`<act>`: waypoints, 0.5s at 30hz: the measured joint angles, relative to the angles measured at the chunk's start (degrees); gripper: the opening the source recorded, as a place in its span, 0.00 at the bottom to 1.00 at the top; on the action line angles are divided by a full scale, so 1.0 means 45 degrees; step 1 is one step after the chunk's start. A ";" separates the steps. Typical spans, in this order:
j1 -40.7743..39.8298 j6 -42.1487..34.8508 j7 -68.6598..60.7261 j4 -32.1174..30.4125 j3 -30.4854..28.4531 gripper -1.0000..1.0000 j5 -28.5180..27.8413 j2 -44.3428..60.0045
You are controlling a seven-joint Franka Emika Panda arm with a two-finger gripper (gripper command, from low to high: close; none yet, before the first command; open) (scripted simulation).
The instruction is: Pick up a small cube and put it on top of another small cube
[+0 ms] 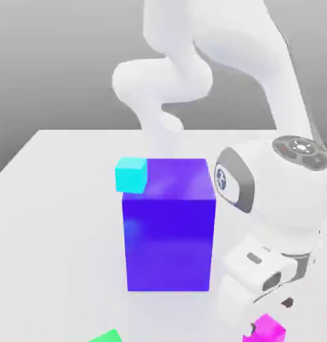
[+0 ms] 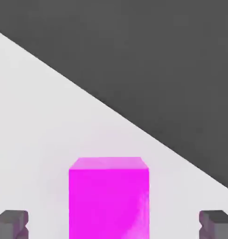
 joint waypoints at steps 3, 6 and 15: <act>0.0043 0.0190 0.0031 0.0054 -0.0051 0.00 -0.0048 0.0252; 0.0040 0.0184 0.0036 0.0055 -0.0048 0.00 -0.0054 0.0251; -0.0939 -0.1733 -0.0423 -0.0225 -0.0218 0.00 0.0647 -0.1910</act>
